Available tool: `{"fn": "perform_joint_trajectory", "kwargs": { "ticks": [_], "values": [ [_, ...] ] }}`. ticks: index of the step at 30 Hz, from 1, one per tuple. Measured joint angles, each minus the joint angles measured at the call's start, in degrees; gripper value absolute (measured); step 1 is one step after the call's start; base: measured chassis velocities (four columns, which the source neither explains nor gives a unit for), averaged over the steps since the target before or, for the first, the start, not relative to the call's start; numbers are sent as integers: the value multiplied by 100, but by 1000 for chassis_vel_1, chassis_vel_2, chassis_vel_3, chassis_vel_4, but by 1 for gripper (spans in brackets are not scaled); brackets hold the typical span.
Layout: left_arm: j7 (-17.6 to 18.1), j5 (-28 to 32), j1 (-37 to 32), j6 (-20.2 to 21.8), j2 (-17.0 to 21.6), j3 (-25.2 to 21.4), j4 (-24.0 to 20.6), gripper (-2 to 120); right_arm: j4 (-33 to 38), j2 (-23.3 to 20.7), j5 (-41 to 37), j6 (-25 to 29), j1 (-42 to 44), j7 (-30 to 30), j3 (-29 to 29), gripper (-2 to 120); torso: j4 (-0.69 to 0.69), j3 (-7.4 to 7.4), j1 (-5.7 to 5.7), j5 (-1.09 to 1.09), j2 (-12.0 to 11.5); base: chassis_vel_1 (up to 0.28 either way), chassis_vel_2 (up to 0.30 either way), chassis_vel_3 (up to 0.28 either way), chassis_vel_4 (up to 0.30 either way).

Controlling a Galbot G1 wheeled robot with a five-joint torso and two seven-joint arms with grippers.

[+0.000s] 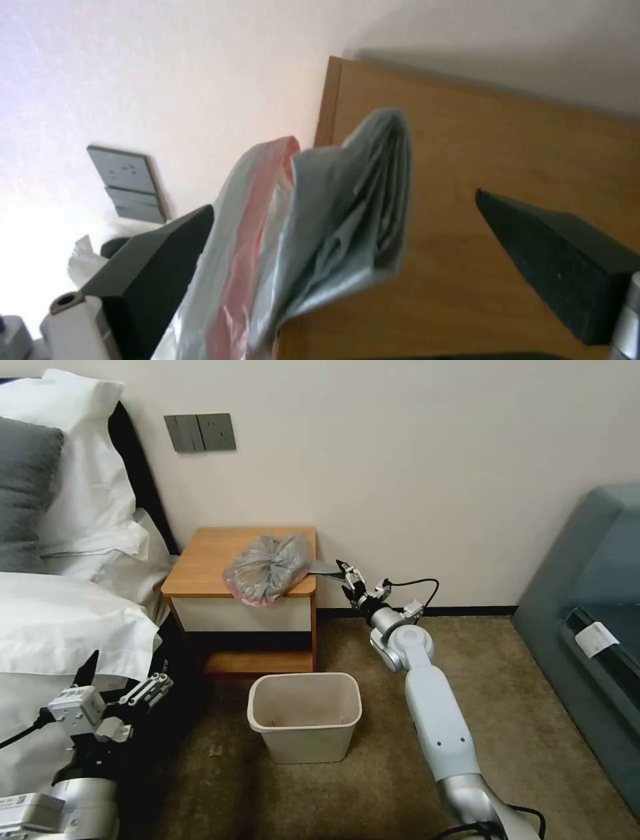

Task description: Pick up the garbage bag from the table and place it over the trash can.

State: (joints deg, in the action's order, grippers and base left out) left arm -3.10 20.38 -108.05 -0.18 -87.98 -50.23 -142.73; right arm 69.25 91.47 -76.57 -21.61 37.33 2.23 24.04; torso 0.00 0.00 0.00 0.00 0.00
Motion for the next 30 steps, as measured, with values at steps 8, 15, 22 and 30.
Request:
{"fn": "perform_joint_trajectory", "kwargs": {
  "ticks": [8, 15, 22, 30],
  "values": [
    [-4, -21, -3, -55, -28, 0, 11, 100, -116, 66, 81, 194, -75, -3, -64, 77, 0, 0, 0, 0, 0, 0, 0, 0, 0],
    [-5, -29, 4, -94, -30, 1, 22, 100, -92, 65, 83, 200, -61, -30, -73, 52, 0, -1, 0, 0, 0, 0, 0, 0, 0],
    [-4, -74, 2, -170, -25, -1, 35, 100, -27, 65, 75, 244, -27, -96, -90, 22, 0, -1, 0, 0, 0, 0, 0, 0, 0],
    [-4, -157, -3, -254, -45, 20, 51, 100, 267, -4, 26, 234, 184, -168, -144, 0, 0, -1, 0, 0, 0, 0, 0, 0, 0]
  ]
}}
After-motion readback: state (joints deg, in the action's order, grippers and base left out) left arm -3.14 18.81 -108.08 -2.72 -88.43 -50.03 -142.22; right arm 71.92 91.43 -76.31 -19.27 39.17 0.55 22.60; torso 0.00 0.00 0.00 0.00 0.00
